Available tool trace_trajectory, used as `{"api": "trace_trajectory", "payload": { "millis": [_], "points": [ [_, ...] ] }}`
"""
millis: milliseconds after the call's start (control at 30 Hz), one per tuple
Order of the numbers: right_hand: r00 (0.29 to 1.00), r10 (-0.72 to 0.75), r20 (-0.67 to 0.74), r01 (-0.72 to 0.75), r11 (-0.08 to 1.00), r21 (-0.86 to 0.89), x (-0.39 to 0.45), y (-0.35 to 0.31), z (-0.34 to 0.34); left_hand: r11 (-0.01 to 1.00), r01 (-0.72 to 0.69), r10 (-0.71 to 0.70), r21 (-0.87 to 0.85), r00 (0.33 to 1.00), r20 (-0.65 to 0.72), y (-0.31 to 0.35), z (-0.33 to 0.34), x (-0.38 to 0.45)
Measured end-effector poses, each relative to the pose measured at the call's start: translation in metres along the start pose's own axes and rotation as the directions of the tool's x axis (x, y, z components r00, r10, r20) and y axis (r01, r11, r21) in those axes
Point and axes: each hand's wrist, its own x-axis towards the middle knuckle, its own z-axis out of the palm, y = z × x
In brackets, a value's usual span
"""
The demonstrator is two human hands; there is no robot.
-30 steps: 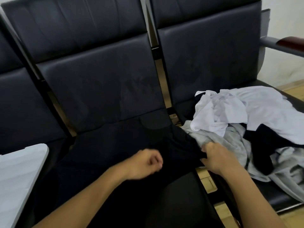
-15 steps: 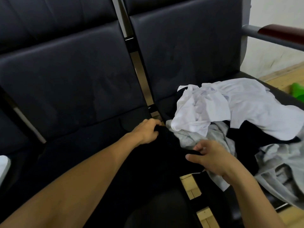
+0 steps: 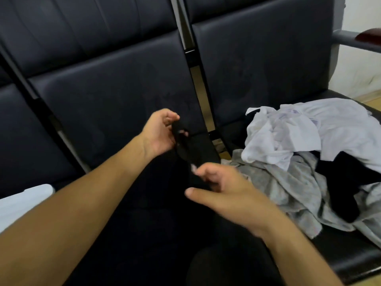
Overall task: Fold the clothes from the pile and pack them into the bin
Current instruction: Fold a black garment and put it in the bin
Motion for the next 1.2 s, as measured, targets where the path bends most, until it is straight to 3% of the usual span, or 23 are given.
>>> {"api": "trace_trajectory", "payload": {
  "millis": [67, 100, 133, 200, 267, 333, 400, 467, 500, 533, 600, 700, 800, 867, 967, 1000, 1067, 1100, 1200],
  "points": [
    [0.988, -0.052, 0.146, 0.048, 0.998, 0.026, 0.005, 0.005, 0.039, 0.974, -0.015, 0.053, 0.227, 0.985, -0.164, 0.014, -0.039, -0.001],
    [0.970, -0.028, 0.241, 0.013, 0.998, 0.064, 0.004, 0.010, 0.053, 0.912, -0.009, 0.115, 0.411, 0.966, -0.234, 0.015, -0.063, 0.000],
    [0.946, 0.013, 0.323, -0.040, 0.996, 0.078, 0.003, 0.015, 0.065, 0.780, 0.031, 0.191, 0.626, 0.940, -0.284, 0.016, -0.091, -0.002],
    [0.950, 0.104, 0.295, -0.092, 0.994, -0.054, 0.002, 0.032, 0.069, 0.375, 0.157, 0.314, 0.914, 0.906, -0.285, 0.005, -0.144, 0.000],
    [0.977, 0.179, 0.118, -0.122, 0.916, -0.383, 0.004, 0.051, 0.057, 0.129, 0.168, 0.287, 0.977, 0.937, -0.199, -0.012, -0.172, 0.000],
    [0.957, 0.289, -0.029, -0.211, 0.620, -0.755, 0.004, 0.063, 0.044, -0.079, -0.038, 0.204, 0.996, 0.978, 0.053, -0.032, -0.170, 0.007],
    [0.903, 0.420, -0.090, -0.262, 0.372, -0.891, 0.003, 0.073, 0.041, -0.338, -0.298, 0.068, 0.893, 0.938, 0.339, -0.054, -0.149, 0.015],
    [0.874, 0.477, -0.095, -0.296, 0.365, -0.883, 0.004, 0.079, 0.050, -0.555, -0.431, -0.028, 0.711, 0.864, 0.502, -0.070, -0.123, 0.025],
    [0.878, 0.471, -0.088, -0.301, 0.400, -0.866, 0.006, 0.081, 0.057, -0.603, -0.468, -0.064, 0.646, 0.836, 0.545, -0.074, -0.111, 0.030],
    [0.878, 0.472, -0.077, -0.312, 0.442, -0.841, 0.008, 0.081, 0.064, -0.605, -0.503, -0.093, 0.617, 0.814, 0.573, -0.077, -0.099, 0.034],
    [0.867, 0.496, -0.058, -0.345, 0.510, -0.788, 0.011, 0.083, 0.076, -0.486, -0.564, -0.117, 0.668, 0.799, 0.590, -0.080, -0.088, 0.043],
    [0.901, 0.431, -0.053, -0.272, 0.466, -0.842, 0.010, 0.085, 0.089, -0.382, -0.519, -0.165, 0.765, 0.853, 0.496, -0.078, -0.080, 0.048],
    [0.927, 0.372, -0.054, -0.238, 0.468, -0.851, 0.010, 0.085, 0.093, -0.448, -0.463, -0.220, 0.765, 0.886, 0.407, -0.067, -0.082, 0.051],
    [0.934, 0.345, -0.090, -0.292, 0.595, -0.749, 0.012, 0.088, 0.089, -0.526, -0.461, -0.221, 0.715, 0.886, 0.408, -0.055, -0.091, 0.047],
    [0.931, 0.311, -0.192, -0.364, 0.834, -0.415, 0.016, 0.090, 0.070, -0.707, -0.469, -0.192, 0.530, 0.848, 0.494, -0.029, -0.114, 0.027],
    [0.924, 0.333, -0.187, -0.372, 0.894, -0.249, 0.016, 0.087, 0.062, -0.725, -0.461, -0.202, 0.512, 0.853, 0.482, -0.018, -0.122, 0.014],
    [0.895, 0.435, -0.102, -0.429, 0.900, 0.074, 0.016, 0.074, 0.048, -0.683, -0.439, -0.222, 0.583, 0.886, 0.407, 0.002, -0.142, -0.017],
    [0.893, 0.447, -0.056, -0.437, 0.890, 0.134, 0.014, 0.065, 0.043, -0.661, -0.418, -0.225, 0.623, 0.903, 0.367, 0.012, -0.153, -0.036],
    [0.942, 0.322, -0.093, -0.321, 0.947, 0.025, 0.009, 0.038, 0.027, -0.664, -0.354, -0.204, 0.658, 0.933, 0.296, 0.042, -0.183, -0.089]
  ]
}}
